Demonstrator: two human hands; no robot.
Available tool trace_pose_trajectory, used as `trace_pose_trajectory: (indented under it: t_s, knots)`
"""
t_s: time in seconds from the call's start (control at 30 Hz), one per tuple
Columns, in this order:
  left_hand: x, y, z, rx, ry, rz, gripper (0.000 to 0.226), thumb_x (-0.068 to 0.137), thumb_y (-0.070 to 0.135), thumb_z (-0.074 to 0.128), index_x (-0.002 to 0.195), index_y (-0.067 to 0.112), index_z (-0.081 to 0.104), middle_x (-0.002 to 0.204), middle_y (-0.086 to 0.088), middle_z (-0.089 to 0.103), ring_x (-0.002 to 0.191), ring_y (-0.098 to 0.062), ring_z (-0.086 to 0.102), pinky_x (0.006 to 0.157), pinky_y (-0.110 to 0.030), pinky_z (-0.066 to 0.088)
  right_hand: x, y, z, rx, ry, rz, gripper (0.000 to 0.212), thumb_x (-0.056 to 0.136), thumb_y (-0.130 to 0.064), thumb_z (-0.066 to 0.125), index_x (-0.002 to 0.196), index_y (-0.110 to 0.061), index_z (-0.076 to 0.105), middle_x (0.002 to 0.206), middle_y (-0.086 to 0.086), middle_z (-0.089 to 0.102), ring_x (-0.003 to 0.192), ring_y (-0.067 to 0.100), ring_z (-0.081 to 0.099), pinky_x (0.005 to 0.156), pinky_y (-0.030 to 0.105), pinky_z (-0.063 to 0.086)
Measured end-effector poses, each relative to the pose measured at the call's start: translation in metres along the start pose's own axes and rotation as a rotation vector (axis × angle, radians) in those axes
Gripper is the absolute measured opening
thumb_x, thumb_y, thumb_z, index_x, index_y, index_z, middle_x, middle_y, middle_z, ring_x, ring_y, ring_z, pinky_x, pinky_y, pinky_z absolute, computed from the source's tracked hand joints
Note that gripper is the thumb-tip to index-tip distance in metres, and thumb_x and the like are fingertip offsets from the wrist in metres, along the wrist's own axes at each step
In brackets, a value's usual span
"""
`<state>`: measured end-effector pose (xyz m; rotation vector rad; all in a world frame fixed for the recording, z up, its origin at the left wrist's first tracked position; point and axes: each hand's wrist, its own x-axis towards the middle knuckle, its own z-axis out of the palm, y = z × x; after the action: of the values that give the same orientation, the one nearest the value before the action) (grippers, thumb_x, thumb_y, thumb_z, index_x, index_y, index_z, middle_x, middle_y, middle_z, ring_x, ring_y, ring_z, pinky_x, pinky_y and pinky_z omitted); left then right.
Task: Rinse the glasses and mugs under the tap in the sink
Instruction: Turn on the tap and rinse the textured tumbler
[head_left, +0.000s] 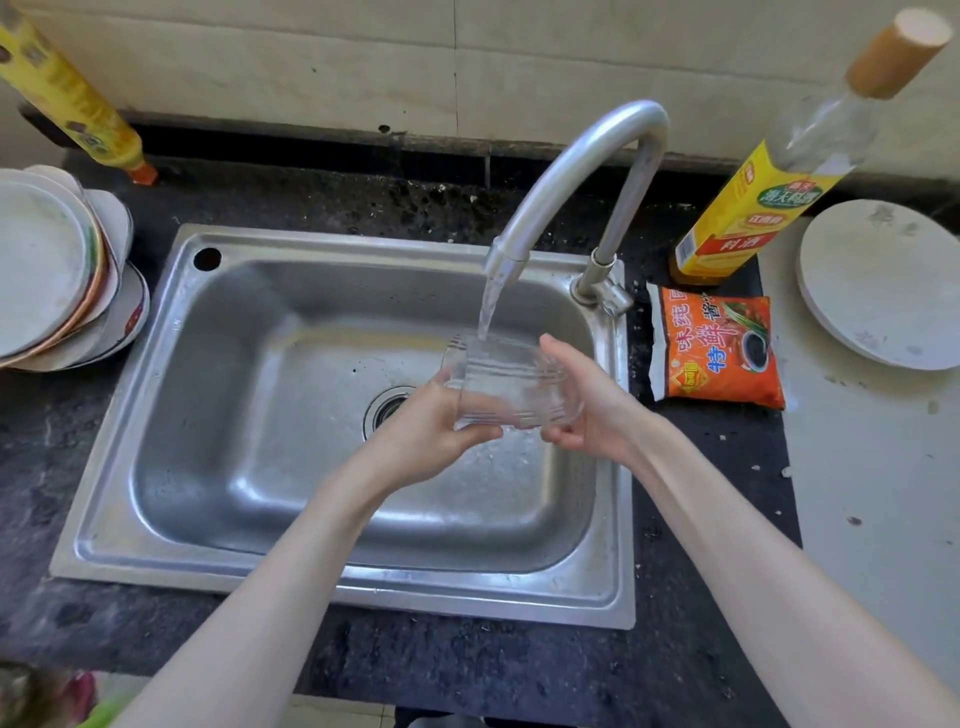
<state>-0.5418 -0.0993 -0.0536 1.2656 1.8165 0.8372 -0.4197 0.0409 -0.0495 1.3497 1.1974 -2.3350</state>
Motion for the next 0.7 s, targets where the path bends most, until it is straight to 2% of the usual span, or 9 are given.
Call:
trace_pose_trajectory:
  t_s: [0.1,0.17,0.27,0.37,0.43,0.5,0.6,0.63,0.7]
  knots:
    - [0.000,0.007,0.003,-0.441,0.078,-0.210,0.018,0.082,0.002,0.064,0.090,0.017,0.068,0.088,0.011,0.071,0.085,0.002,0.064,0.076,-0.009,0.044,0.005,0.008,0.006,-0.048,0.116,-0.173,0.046,0.092,-0.053,0.042,0.121,-0.018,0.049,0.101,0.009,0.061,0.065,0.016,0.058,0.049,0.023,0.043]
    - [0.000,0.010,0.005,-0.594,0.170,-0.277,0.015,0.081,0.002,0.065,0.086,0.016,0.066,0.080,0.011,0.073,0.081,-0.001,0.067,0.071,-0.009,0.046,0.005,0.015,0.009,-0.117,0.139,-0.328,0.040,0.092,-0.050,0.045,0.119,-0.022,0.045,0.111,0.012,0.054,0.065,0.015,0.056,0.050,0.024,0.041]
    - [-0.002,0.014,0.001,-0.674,0.211,-0.268,0.012,0.081,0.006,0.066,0.087,0.017,0.066,0.081,0.007,0.073,0.084,-0.003,0.068,0.073,-0.008,0.046,0.002,0.012,0.008,-0.135,0.148,-0.318,0.040,0.088,-0.053,0.050,0.110,-0.020,0.050,0.091,0.007,0.058,0.057,0.013,0.052,0.051,0.023,0.039]
    - [-0.006,0.013,-0.003,-0.413,0.065,-0.194,0.014,0.081,0.016,0.068,0.091,0.024,0.071,0.088,0.020,0.070,0.091,0.008,0.062,0.081,-0.006,0.041,0.002,-0.002,0.005,-0.139,0.048,-0.026,0.048,0.089,-0.057,0.044,0.104,-0.013,0.053,0.072,0.003,0.059,0.041,0.011,0.041,0.034,0.016,0.027]
    - [-0.007,0.014,-0.002,-0.331,0.030,-0.174,0.015,0.081,0.018,0.068,0.095,0.022,0.072,0.076,0.027,0.067,0.079,0.015,0.060,0.074,-0.003,0.040,0.005,-0.003,0.004,-0.117,-0.016,0.051,0.055,0.087,-0.060,0.044,0.114,-0.012,0.049,0.070,0.003,0.061,0.038,0.010,0.037,0.031,0.015,0.023]
    - [-0.005,0.018,-0.001,-0.425,0.128,-0.233,0.010,0.080,0.017,0.069,0.089,0.017,0.073,0.068,0.021,0.069,0.071,0.010,0.063,0.070,-0.007,0.043,0.007,0.003,0.009,-0.120,-0.008,-0.031,0.055,0.087,-0.063,0.042,0.115,-0.016,0.049,0.067,-0.001,0.058,0.043,0.009,0.038,0.035,0.017,0.028]
    - [-0.001,0.020,0.000,-0.756,0.282,-0.380,0.009,0.074,0.023,0.070,0.080,0.016,0.072,0.078,-0.001,0.074,0.080,-0.011,0.070,0.077,-0.023,0.048,0.006,0.012,0.020,-0.198,0.100,-0.309,0.049,0.086,-0.059,0.047,0.113,-0.018,0.049,0.078,-0.003,0.056,0.057,0.010,0.046,0.050,0.019,0.036]
    - [0.000,0.020,0.002,-0.824,0.290,-0.413,0.010,0.074,0.024,0.069,0.079,0.016,0.071,0.079,-0.004,0.074,0.081,-0.014,0.071,0.075,-0.024,0.048,0.007,0.012,0.020,-0.212,0.119,-0.346,0.050,0.085,-0.059,0.049,0.113,-0.018,0.049,0.080,-0.002,0.057,0.060,0.013,0.048,0.052,0.020,0.038]
    - [0.001,0.017,0.004,-0.800,0.301,-0.414,0.012,0.081,0.025,0.064,0.076,0.016,0.071,0.080,-0.003,0.074,0.082,-0.016,0.070,0.071,-0.025,0.050,0.009,0.008,0.016,-0.156,0.120,-0.260,0.047,0.085,-0.058,0.050,0.104,-0.015,0.051,0.072,-0.001,0.056,0.051,0.013,0.045,0.044,0.017,0.032]
